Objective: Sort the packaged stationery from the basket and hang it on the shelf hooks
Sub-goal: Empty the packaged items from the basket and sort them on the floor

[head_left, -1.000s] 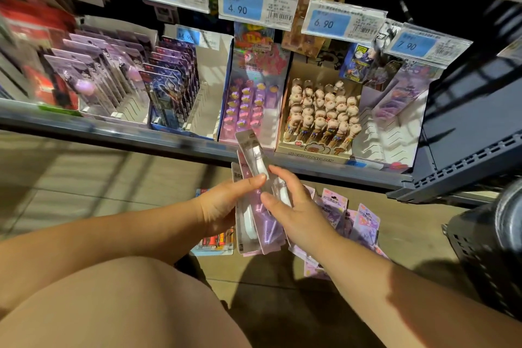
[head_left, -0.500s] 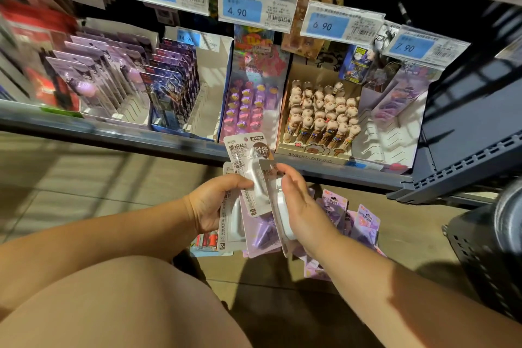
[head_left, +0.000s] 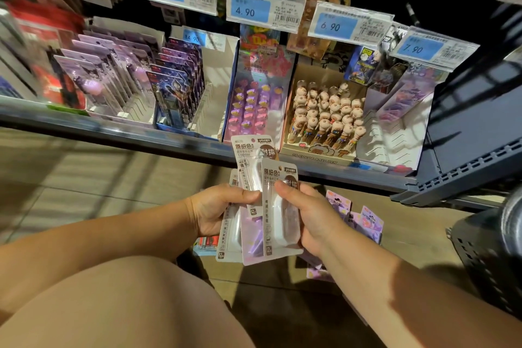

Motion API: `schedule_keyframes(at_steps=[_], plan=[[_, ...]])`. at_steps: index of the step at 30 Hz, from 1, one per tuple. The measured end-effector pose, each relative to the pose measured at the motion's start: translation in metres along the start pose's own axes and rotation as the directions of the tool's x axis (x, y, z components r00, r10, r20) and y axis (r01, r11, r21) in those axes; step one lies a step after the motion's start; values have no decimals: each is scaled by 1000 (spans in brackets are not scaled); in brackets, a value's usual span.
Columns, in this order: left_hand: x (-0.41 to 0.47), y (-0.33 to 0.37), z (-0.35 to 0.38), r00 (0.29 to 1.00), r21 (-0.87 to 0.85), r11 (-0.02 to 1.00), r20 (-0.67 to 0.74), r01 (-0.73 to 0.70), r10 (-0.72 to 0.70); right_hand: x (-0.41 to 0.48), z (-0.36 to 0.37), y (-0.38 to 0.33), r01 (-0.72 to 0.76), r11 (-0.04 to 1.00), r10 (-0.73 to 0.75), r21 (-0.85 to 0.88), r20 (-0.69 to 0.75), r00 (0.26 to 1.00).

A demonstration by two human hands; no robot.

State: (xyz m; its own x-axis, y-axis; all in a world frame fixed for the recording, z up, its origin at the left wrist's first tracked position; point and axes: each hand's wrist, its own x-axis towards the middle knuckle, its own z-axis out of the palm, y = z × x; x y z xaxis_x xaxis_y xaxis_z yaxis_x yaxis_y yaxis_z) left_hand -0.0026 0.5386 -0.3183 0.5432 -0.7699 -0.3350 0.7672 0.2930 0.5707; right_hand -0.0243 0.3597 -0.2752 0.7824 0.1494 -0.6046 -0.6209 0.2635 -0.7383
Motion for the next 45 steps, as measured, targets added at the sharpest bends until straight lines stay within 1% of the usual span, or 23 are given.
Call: schedule_keyframes(at_steps=[3,9,11,13,15,18,20,23,26,29,33,36,41,45], plan=[[0,1,1,1000,-5,1000,13,-17,17,0,0,0,-16,1000,15,27,13,1000],[0,-1,-1,995,5,1000,96,-20,19,-1,-2,0,-71,996,70,56,31,997],[1,-1,-3,996,-8,999,83,-35,36,0,-3,1,-83,994,82,69,23,996],[1,-2,-4,998,-33,998,24,-58,59,0,-4,0,-104,992,103,67,21,994],[2,-2,-3,991,-86,993,-105,-87,77,1,-6,-2,-117,991,117,62,9,993],[4,2,0,944,-95,980,-299,-172,137,2,-17,-4,-132,989,134,62,-39,990],[6,4,2,911,-78,974,-376,-214,170,2,-23,-2,-148,986,150,81,-16,989],[10,2,6,883,-16,972,-421,-234,205,-3,-25,1,-182,978,177,102,56,983],[13,0,11,851,100,969,-464,-227,247,-7,-18,4,-189,976,173,109,143,974],[17,1,16,842,106,967,-476,-233,255,-5,-16,6,-182,981,169,73,161,972],[21,6,19,836,37,967,-495,-253,238,-2,-16,6,-165,982,151,92,140,979],[22,8,24,835,18,964,-495,-265,239,-1,-18,5,-122,987,106,101,145,984],[25,13,28,779,-25,928,-552,-372,298,-1,-17,5,-42,991,27,129,116,993],[26,22,25,726,-50,902,-612,-430,313,1,-14,7,-3,994,1,106,16,1000]])
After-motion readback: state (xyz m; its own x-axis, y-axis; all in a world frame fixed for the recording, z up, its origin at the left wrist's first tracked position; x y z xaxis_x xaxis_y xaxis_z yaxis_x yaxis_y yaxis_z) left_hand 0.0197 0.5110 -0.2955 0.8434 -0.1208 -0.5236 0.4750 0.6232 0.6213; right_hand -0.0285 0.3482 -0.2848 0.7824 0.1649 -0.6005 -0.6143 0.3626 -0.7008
